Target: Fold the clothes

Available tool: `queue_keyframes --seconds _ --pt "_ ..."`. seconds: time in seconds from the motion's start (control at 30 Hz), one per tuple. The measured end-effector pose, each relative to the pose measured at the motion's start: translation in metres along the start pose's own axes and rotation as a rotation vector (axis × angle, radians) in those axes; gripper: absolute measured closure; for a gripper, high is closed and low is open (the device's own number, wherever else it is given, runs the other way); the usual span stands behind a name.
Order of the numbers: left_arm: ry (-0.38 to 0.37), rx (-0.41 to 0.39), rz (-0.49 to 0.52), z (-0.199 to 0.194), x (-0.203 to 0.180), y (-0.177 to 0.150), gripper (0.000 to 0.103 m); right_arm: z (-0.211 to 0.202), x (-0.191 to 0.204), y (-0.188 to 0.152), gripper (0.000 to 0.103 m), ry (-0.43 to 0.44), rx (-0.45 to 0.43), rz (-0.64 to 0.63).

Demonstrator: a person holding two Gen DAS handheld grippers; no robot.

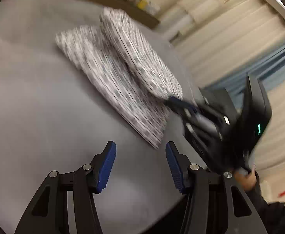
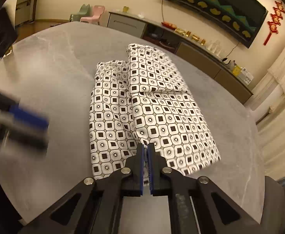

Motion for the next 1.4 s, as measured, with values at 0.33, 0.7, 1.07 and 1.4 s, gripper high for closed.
queue_keyframes --seconds 0.33,0.7,1.07,1.4 --pt "0.139 -0.053 -0.121 0.034 0.097 0.085 0.051 0.021 0.016 -0.025 0.06 0.075 0.096 0.118" --pt "0.199 -0.072 -0.102 0.036 0.109 0.096 0.054 0.007 -0.006 0.013 0.049 0.027 0.015 0.084" --pt "0.129 -0.105 -0.146 0.04 0.112 0.085 0.055 -0.027 0.06 0.018 0.096 0.134 0.106 0.072" --pt "0.121 -0.269 -0.204 -0.041 0.132 0.078 0.058 -0.035 0.079 -0.032 0.094 0.086 0.171 -0.091"
Point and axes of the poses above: each gripper's, at about its wrist camera, not at the fingertips, and z roughly the way its jaws point, x to its left, y to its top, the point moved 2 cm from there along z, roughly the way its jaws point, and after that the axes turned 11 degrees about z, right-handed, at the moved point
